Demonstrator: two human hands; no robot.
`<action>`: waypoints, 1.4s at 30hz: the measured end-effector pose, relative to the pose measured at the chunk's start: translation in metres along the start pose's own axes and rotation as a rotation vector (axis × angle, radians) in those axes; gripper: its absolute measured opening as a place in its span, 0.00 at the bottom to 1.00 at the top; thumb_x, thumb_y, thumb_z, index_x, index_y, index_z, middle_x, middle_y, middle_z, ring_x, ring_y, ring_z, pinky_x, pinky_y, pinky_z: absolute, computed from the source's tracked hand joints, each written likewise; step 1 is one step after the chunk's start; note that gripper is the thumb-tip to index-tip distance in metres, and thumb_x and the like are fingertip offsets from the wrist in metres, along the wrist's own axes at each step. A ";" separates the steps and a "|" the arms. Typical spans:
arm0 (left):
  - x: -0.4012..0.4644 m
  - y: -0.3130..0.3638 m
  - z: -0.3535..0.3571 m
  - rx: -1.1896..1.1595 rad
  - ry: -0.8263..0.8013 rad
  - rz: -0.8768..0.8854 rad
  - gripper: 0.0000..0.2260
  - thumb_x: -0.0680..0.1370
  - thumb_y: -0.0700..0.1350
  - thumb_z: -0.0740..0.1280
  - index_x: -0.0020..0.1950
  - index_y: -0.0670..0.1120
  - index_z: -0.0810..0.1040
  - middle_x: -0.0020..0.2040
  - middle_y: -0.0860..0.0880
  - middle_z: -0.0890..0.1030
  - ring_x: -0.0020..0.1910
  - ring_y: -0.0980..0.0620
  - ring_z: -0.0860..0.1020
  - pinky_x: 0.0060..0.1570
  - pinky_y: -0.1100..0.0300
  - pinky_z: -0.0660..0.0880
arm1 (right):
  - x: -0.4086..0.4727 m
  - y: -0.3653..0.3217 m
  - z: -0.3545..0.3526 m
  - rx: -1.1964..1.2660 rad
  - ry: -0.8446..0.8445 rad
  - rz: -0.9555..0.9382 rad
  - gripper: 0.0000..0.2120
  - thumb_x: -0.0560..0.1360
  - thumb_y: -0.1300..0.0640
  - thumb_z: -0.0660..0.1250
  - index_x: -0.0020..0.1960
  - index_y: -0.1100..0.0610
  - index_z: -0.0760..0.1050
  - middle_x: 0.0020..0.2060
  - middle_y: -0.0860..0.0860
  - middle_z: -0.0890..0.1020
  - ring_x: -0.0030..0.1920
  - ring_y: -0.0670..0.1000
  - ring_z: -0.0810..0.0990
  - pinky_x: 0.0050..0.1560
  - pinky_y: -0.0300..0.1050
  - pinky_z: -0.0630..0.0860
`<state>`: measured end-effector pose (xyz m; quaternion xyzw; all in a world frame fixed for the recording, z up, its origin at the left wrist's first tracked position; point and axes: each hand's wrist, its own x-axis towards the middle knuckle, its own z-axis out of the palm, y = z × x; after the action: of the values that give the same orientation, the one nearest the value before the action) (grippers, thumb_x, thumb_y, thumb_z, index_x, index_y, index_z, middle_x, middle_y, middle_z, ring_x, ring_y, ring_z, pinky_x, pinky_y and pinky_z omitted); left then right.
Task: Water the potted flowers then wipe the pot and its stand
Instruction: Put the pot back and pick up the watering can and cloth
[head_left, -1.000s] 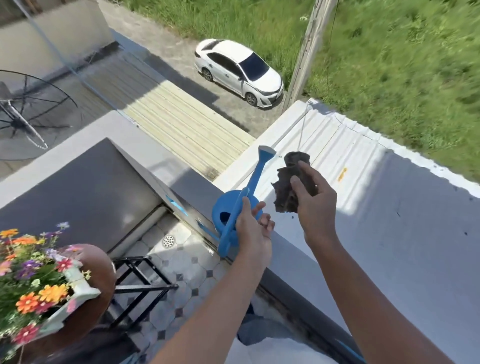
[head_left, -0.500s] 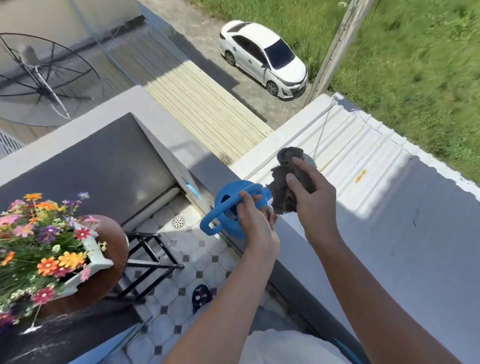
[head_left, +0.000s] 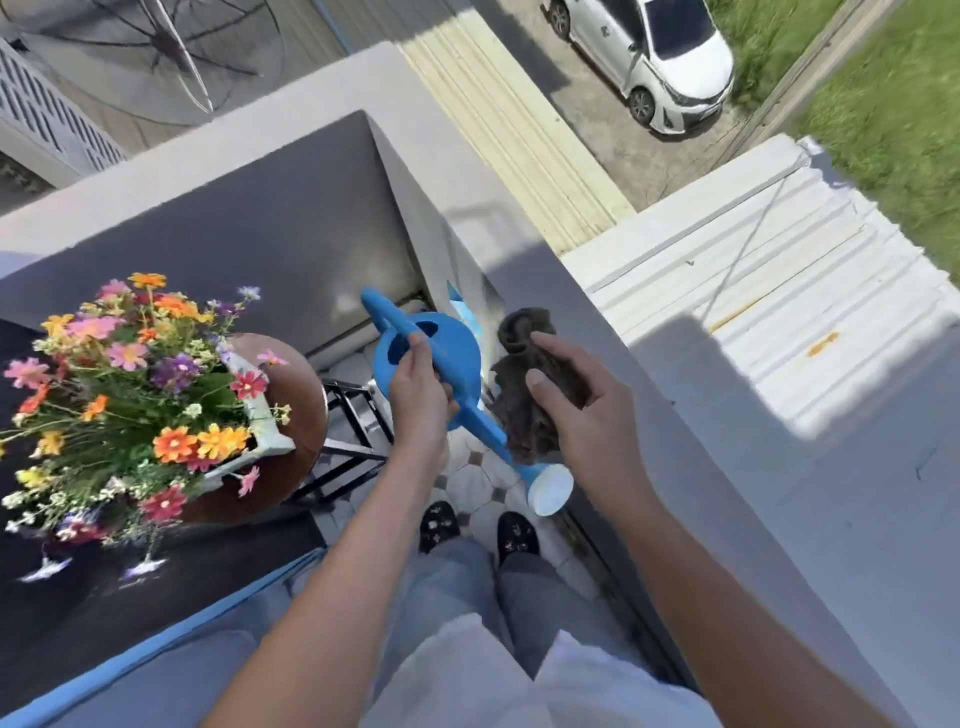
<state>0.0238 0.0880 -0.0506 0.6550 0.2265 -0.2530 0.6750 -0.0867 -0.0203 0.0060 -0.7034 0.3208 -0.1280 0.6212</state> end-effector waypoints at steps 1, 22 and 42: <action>0.019 -0.010 -0.010 0.061 0.002 0.001 0.16 0.82 0.59 0.57 0.44 0.49 0.74 0.27 0.53 0.64 0.24 0.56 0.63 0.29 0.59 0.64 | 0.005 0.014 0.015 -0.011 -0.019 0.017 0.15 0.76 0.61 0.70 0.61 0.48 0.80 0.56 0.48 0.82 0.57 0.44 0.80 0.61 0.43 0.77; 0.466 -0.426 -0.086 0.689 0.030 -0.204 0.21 0.83 0.56 0.49 0.56 0.44 0.75 0.38 0.46 0.73 0.38 0.45 0.76 0.37 0.55 0.72 | 0.175 0.545 0.188 0.144 -0.098 0.719 0.17 0.67 0.74 0.65 0.48 0.56 0.80 0.44 0.57 0.83 0.44 0.57 0.81 0.44 0.53 0.79; 0.465 -0.426 -0.103 0.193 -0.420 -0.221 0.21 0.78 0.60 0.64 0.59 0.46 0.82 0.53 0.48 0.86 0.52 0.52 0.84 0.49 0.58 0.80 | 0.233 0.591 0.224 0.434 -0.563 0.732 0.22 0.78 0.63 0.68 0.71 0.55 0.69 0.63 0.62 0.78 0.63 0.62 0.79 0.60 0.63 0.77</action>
<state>0.1117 0.1639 -0.6788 0.6208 0.1265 -0.4763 0.6097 0.0480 0.0019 -0.6534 -0.4070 0.3323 0.2288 0.8195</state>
